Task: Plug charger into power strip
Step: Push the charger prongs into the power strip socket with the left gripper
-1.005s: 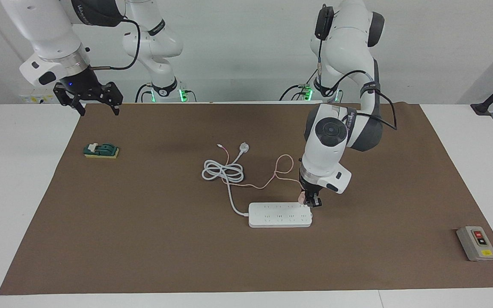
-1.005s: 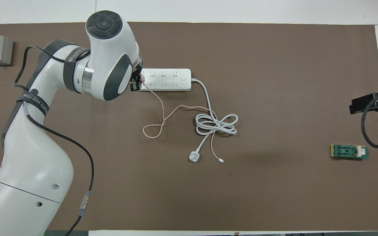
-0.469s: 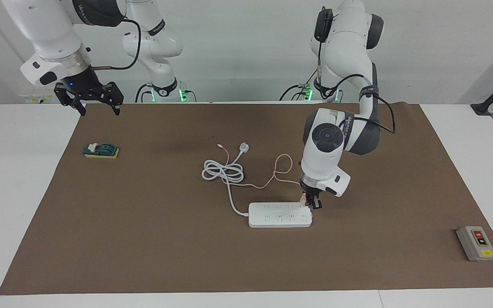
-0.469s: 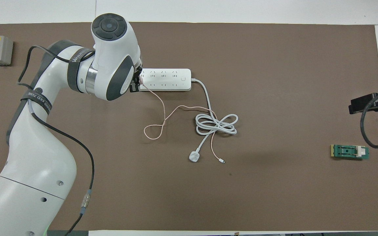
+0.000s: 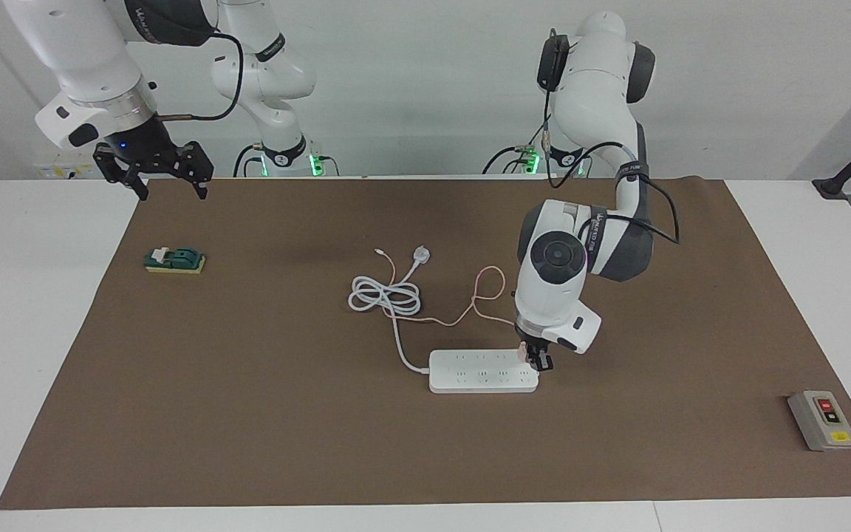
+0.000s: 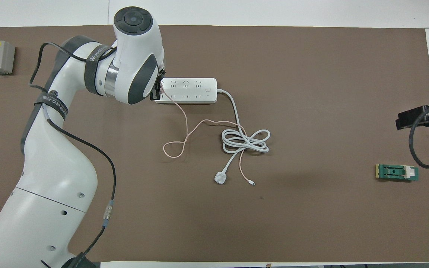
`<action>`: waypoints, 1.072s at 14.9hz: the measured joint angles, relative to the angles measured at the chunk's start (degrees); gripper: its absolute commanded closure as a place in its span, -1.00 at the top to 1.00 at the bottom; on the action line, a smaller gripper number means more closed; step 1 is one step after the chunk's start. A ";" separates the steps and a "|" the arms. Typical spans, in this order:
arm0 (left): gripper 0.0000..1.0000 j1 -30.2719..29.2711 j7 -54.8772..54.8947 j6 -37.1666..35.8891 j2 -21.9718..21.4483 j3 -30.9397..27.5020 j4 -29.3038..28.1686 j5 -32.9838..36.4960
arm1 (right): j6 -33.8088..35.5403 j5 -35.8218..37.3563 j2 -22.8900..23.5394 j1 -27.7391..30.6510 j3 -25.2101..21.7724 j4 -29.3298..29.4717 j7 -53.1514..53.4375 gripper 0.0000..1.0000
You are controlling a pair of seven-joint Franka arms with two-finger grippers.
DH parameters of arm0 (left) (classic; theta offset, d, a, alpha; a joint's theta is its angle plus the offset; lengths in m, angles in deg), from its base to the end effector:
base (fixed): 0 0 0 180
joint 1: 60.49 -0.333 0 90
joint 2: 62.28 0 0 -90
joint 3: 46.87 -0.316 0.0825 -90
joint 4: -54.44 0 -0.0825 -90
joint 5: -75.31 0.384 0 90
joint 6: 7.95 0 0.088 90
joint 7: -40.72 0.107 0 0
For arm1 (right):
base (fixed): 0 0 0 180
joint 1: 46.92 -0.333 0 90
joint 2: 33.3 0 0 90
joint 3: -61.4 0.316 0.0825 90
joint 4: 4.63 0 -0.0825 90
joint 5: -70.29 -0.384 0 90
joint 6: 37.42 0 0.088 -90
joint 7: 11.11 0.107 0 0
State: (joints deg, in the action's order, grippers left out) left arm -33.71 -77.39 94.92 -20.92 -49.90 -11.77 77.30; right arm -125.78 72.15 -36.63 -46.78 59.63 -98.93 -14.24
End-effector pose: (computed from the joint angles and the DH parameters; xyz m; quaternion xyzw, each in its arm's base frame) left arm 0.6747 -0.3055 0.3652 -0.6863 -0.7253 -0.0193 0.0495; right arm 0.5320 -0.0218 0.6184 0.9996 0.0106 -0.0234 0.0143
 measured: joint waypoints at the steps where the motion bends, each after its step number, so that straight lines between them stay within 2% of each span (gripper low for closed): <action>1: -1.00 0.00 0.00 0.00 0.12 0.03 0.17 0.00 | 0.00 0.00 0.00 0.00 0.00 0.00 0.00 1.00; 16: -1.00 0.05 1.31 0.17 0.84 0.32 -0.26 0.26 | 0.00 0.00 0.00 0.00 -0.01 0.00 0.00 1.00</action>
State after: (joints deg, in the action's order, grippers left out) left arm -33.67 -76.08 95.10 -20.08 -49.58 -12.03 77.56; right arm -125.78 72.15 -36.63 -46.77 59.62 -98.93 -14.24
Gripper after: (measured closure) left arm 0.678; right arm 0.000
